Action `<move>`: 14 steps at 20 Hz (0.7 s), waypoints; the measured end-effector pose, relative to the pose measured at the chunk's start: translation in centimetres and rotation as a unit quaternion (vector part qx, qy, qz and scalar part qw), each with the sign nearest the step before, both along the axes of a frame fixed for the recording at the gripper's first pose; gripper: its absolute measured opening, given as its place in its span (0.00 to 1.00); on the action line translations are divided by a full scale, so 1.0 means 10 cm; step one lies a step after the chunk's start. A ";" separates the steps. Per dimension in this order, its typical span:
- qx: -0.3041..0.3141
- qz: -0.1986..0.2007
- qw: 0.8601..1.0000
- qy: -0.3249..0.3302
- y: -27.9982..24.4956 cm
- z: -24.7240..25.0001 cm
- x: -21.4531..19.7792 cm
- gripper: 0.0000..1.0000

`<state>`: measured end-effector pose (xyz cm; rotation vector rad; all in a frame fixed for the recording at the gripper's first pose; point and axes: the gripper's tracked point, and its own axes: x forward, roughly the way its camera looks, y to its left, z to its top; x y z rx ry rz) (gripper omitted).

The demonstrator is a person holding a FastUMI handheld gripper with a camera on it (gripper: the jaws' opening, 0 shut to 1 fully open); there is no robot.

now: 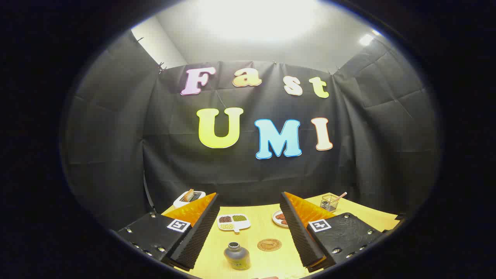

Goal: Take the bottle from table, then pour the juice into the cup, finally place the bottle on the coaster

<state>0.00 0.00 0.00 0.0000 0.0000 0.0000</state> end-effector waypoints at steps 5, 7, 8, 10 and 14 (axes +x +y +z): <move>-0.018 -0.003 1.000 0.002 0.03 -0.05 -0.01 0.96; -0.024 -0.001 1.000 -0.001 0.09 -0.05 -0.02 0.96; -0.023 0.003 1.000 -0.003 0.13 -0.05 -0.02 0.96; -0.025 0.014 1.000 -0.010 0.23 -0.07 -0.04 0.96; -0.050 0.024 0.998 -0.013 0.34 -0.15 -0.04 0.96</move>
